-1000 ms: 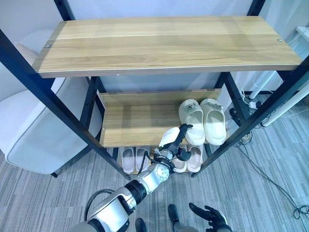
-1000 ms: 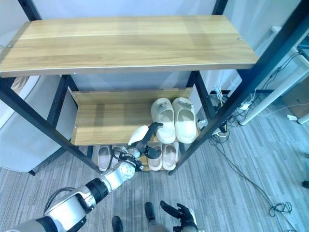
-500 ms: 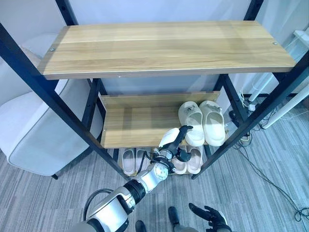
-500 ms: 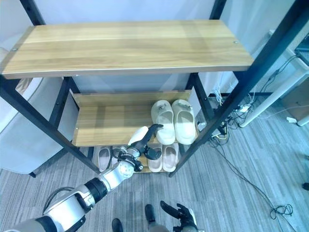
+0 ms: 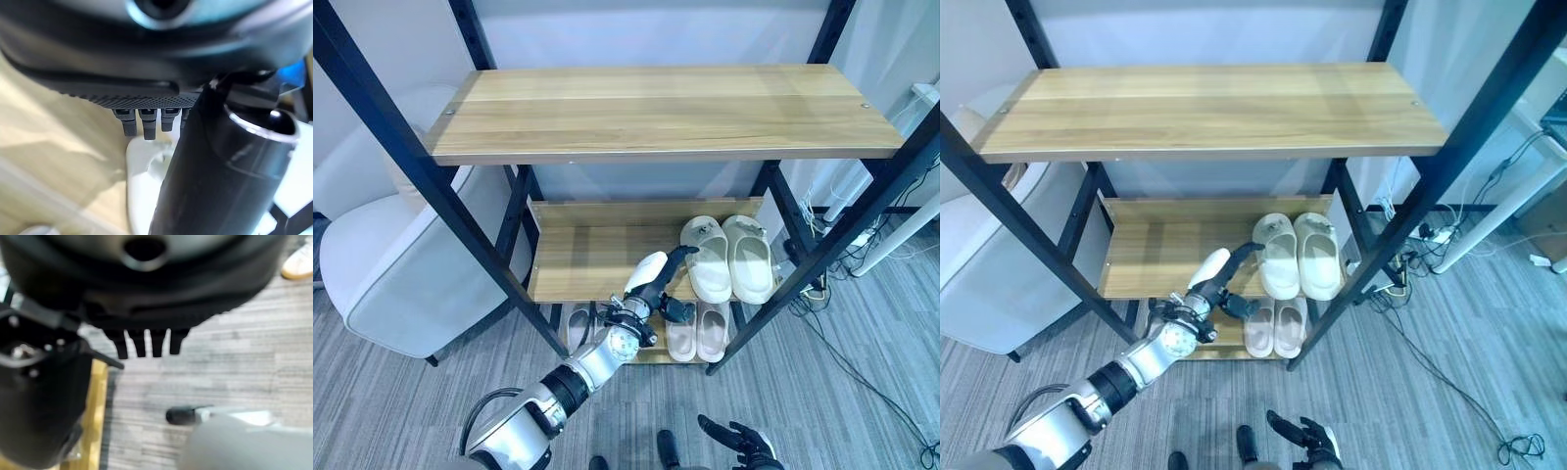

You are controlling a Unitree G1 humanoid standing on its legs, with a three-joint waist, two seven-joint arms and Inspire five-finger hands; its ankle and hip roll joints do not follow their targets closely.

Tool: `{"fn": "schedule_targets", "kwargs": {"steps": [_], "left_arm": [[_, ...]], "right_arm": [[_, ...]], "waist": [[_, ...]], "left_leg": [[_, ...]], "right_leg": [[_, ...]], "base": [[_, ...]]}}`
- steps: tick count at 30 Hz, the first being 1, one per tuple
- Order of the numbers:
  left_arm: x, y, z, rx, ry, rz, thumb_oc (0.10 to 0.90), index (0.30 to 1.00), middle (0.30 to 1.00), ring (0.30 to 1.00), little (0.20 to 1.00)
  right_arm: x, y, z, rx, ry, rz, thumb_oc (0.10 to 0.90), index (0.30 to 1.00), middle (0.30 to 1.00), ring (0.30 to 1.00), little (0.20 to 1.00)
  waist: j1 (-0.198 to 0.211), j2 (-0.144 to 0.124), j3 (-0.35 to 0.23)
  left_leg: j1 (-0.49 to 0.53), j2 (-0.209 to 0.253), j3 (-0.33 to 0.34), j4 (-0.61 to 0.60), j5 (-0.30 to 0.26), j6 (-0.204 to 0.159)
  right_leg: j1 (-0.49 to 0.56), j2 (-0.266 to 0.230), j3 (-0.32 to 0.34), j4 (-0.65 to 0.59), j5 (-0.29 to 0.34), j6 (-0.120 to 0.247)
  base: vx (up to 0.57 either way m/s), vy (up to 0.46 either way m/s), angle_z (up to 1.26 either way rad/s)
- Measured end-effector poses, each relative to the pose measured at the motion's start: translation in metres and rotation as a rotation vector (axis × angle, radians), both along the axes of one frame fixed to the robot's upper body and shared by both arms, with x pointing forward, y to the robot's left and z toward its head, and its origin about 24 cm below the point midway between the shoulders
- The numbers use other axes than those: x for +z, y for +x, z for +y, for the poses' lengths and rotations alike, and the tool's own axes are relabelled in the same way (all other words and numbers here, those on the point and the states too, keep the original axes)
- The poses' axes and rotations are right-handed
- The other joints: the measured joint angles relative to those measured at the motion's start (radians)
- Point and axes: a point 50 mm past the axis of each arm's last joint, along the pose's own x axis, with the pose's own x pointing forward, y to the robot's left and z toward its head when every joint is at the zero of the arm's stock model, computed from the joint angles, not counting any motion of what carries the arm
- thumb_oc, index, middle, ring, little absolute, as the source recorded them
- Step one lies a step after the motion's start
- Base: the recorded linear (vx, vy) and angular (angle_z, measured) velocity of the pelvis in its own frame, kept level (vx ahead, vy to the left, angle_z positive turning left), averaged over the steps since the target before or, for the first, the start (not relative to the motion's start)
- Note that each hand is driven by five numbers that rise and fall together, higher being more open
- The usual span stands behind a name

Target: Arrange the slippers neatly on the shoe rack.

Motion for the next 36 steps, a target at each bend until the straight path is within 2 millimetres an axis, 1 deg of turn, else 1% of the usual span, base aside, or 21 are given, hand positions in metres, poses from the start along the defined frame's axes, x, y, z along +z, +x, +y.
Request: {"fn": "schedule_targets", "kwargs": {"steps": [1,2,5,6,8,10,11,16,18,21,24,27,28,29,30,31,32,33,34,35,36], "left_arm": [[0.006,-0.008,0.008,0.005,-0.112,0.018,0.800,0.900,0.900,0.900,0.900],[0.009,-0.011,0.015,0.008,-0.146,0.021,0.800,0.900,0.900,0.900,0.900],[0.030,-0.040,0.048,-0.067,-0.296,0.019,0.800,0.900,0.900,0.900,0.900],[0.034,-0.048,0.054,-0.088,-0.351,0.021,0.800,0.900,0.900,0.900,0.900],[0.037,-0.054,0.062,-0.099,-0.402,0.034,0.800,0.900,0.900,0.900,0.900],[0.030,-0.060,0.072,-0.085,-0.446,0.085,0.800,0.900,0.900,0.900,0.900],[0.021,-0.070,0.081,-0.064,-0.466,0.135,0.800,0.900,0.900,0.900,0.900],[-0.019,-0.100,0.091,-0.026,-0.487,0.355,0.800,0.900,0.900,0.900,0.900],[-0.034,-0.113,0.094,-0.012,-0.540,0.467,0.800,0.900,0.900,0.900,0.900],[-0.043,-0.125,0.098,-0.009,-0.611,0.563,0.800,0.900,0.900,0.900,0.900],[-0.049,-0.132,0.105,-0.017,-0.624,0.628,0.800,0.900,0.900,0.900,0.900],[-0.072,-0.137,0.120,0.033,-0.544,0.678,0.800,0.900,0.900,0.900,0.900],[-0.083,-0.140,0.127,0.080,-0.505,0.714,0.800,0.900,0.900,0.900,0.900],[-0.105,-0.150,0.142,0.157,-0.407,0.773,0.800,0.900,0.900,0.900,0.900],[-0.143,-0.162,0.164,0.337,-0.281,0.850,0.800,0.900,0.900,0.900,0.900],[-0.165,-0.182,0.180,0.486,-0.201,0.937,0.800,0.900,0.900,0.900,0.900],[-0.178,-0.194,0.188,0.560,-0.165,0.982,0.800,0.900,0.900,0.900,0.900],[-0.193,-0.216,0.199,0.695,-0.101,1.080,0.800,0.900,0.900,0.900,0.900],[-0.197,-0.227,0.204,0.723,-0.059,1.116,0.800,0.900,0.900,0.900,0.900],[-0.203,-0.248,0.215,0.800,-0.014,1.178,0.800,0.900,0.900,0.900,0.900],[-0.205,-0.256,0.219,0.857,-0.012,1.209,0.800,0.900,0.900,0.900,0.900]], "right_arm": [[-0.001,-0.005,0.000,-0.007,0.004,0.009,0.800,0.900,0.900,0.900,0.900],[-0.001,-0.006,-0.002,-0.008,0.000,0.013,0.800,0.900,0.900,0.900,0.900],[-0.002,-0.011,-0.004,-0.037,0.004,0.020,0.800,0.900,0.900,0.900,0.900],[-0.003,-0.016,-0.006,-0.050,0.003,0.032,0.800,0.900,0.900,0.900,0.900],[-0.005,-0.023,-0.007,-0.053,0.000,0.054,0.800,0.900,0.900,0.900,0.900],[-0.005,-0.022,-0.002,-0.045,0.011,0.054,0.800,0.900,0.900,0.900,0.900],[-0.006,-0.021,0.004,-0.036,0.024,0.054,0.800,0.900,0.900,0.900,0.900],[-0.008,-0.022,0.016,-0.011,0.047,0.066,0.800,0.900,0.900,0.900,0.900],[-0.009,-0.023,0.017,-0.002,0.050,0.070,0.800,0.900,0.900,0.900,0.900],[-0.009,-0.024,0.017,0.001,0.053,0.075,0.800,0.900,0.900,0.900,0.900],[-0.009,-0.026,0.017,0.006,0.061,0.079,0.800,0.900,0.900,0.900,0.900],[-0.010,-0.028,0.017,0.017,0.056,0.086,0.800,0.900,0.900,0.900,0.900],[-0.010,-0.029,0.017,0.021,0.055,0.088,0.800,0.900,0.900,0.900,0.900],[-0.010,-0.031,0.017,0.018,0.057,0.092,0.800,0.900,0.900,0.900,0.900],[-0.010,-0.031,0.015,0.013,0.055,0.092,0.800,0.900,0.900,0.900,0.900],[-0.011,-0.033,0.016,0.009,0.062,0.095,0.800,0.900,0.900,0.900,0.900],[-0.011,-0.034,0.016,-0.009,0.075,0.093,0.800,0.900,0.900,0.900,0.900],[-0.012,-0.037,0.015,-0.038,0.093,0.098,0.800,0.900,0.900,0.900,0.900],[-0.011,-0.036,0.015,-0.040,0.096,0.093,0.800,0.900,0.900,0.900,0.900],[-0.012,-0.043,0.012,-0.053,0.099,0.110,0.800,0.900,0.900,0.900,0.900],[-0.013,-0.046,0.010,-0.059,0.099,0.124,0.800,0.900,0.900,0.900,0.900]], "waist": [[0.001,-0.001,0.000],[0.013,-0.002,0.000],[0.049,-0.004,0.001],[0.068,-0.005,-0.001],[0.093,-0.009,-0.004],[0.121,-0.021,-0.021],[0.119,-0.027,-0.033],[0.140,-0.033,-0.049],[0.143,-0.033,-0.048],[0.150,-0.034,-0.050],[0.156,-0.031,-0.051],[0.162,-0.027,-0.066],[0.161,-0.027,-0.074],[0.159,-0.036,-0.077],[0.149,-0.029,-0.086],[0.139,-0.038,-0.084],[0.139,-0.039,-0.083],[0.138,-0.052,-0.086],[0.139,-0.060,-0.086],[0.142,-0.070,-0.083],[0.143,-0.076,-0.087]], "left_leg": [[0.004,0.002,0.001,0.000,-0.001,-0.002],[0.006,0.002,-0.004,0.000,-0.001,-0.002],[0.030,0.006,-0.011,0.000,-0.004,-0.005],[0.038,0.005,-0.015,0.000,-0.006,-0.007],[0.046,0.003,-0.024,0.000,-0.006,-0.007],[0.048,0.003,-0.033,-0.001,-0.015,-0.015],[0.050,0.003,-0.031,-0.001,-0.016,-0.016],[0.061,0.001,-0.035,0.000,-0.014,-0.011],[0.078,0.001,-0.042,0.000,-0.013,-0.010],[0.091,0.001,-0.049,-0.004,-0.017,-0.015],[0.098,0.003,-0.050,-0.004,-0.018,-0.015],[0.102,0.004,-0.051,-0.005,-0.021,-0.016],[0.102,0.004,-0.050,-0.005,-0.021,-0.016],[0.101,0.005,-0.051,-0.005,-0.022,-0.017],[0.102,0.006,-0.049,-0.004,-0.022,-0.017],[0.099,0.007,-0.050,-0.005,-0.022,-0.017],[0.100,0.007,-0.049,-0.004,-0.022,-0.017],[0.099,0.007,-0.049,-0.002,-0.022,-0.016],[0.099,0.008,-0.049,-0.002,-0.022,-0.016],[0.099,0.008,-0.051,-0.002,-0.023,-0.016],[0.101,0.007,-0.052,0.000,-0.021,-0.011]], "right_leg": [[0.003,0.002,0.000,-0.001,-0.001,-0.002],[0.008,0.002,-0.004,0.000,-0.002,-0.002],[0.036,0.004,-0.011,0.000,-0.005,-0.001],[0.045,0.004,-0.014,-0.002,-0.008,0.003],[0.056,0.001,-0.027,-0.007,-0.015,0.001],[0.060,0.000,-0.030,-0.007,-0.021,-0.003],[0.058,0.000,-0.030,-0.007,-0.021,-0.003],[0.076,-0.003,-0.038,-0.007,-0.021,-0.002],[0.096,-0.003,-0.046,-0.007,-0.024,0.001],[0.109,-0.004,-0.057,-0.007,-0.032,-0.001],[0.119,-0.002,-0.057,-0.007,-0.032,-0.001],[0.120,-0.002,-0.057,-0.007,-0.032,-0.001],[0.120,-0.001,-0.057,-0.007,-0.033,-0.002],[0.119,0.000,-0.058,-0.007,-0.033,-0.002],[0.118,0.000,-0.058,-0.007,-0.034,-0.003],[0.116,0.000,-0.059,-0.007,-0.034,-0.003],[0.117,0.001,-0.059,-0.007,-0.033,-0.003],[0.116,0.001,-0.059,-0.007,-0.034,-0.004],[0.116,0.002,-0.059,-0.007,-0.035,-0.005],[0.118,0.001,-0.062,-0.007,-0.039,-0.012],[0.121,0.000,-0.067,-0.007,-0.040,-0.013]], "base": [[-0.01,0.020,0.05],[-0.02,0.047,0.01],[-0.03,0.041,0.08],[-0.02,0.020,0.16],[-0.03,0.009,0.19],[-0.02,0.005,0.06],[0.00,0.000,0.00],[0.00,0.007,0.03],[0.01,0.005,0.10],[0.01,0.006,0.12],[0.00,0.000,0.00],[0.00,0.000,-0.01],[-0.03,0.012,-0.02],[-0.04,0.025,-0.03],[-0.05,0.034,-0.01],[0.00,0.000,0.00],[0.00,0.000,0.00],[0.00,0.000,0.00],[0.01,0.008,0.04],[0.00,0.008,0.09],[0.01,0.009,0.14]]}}
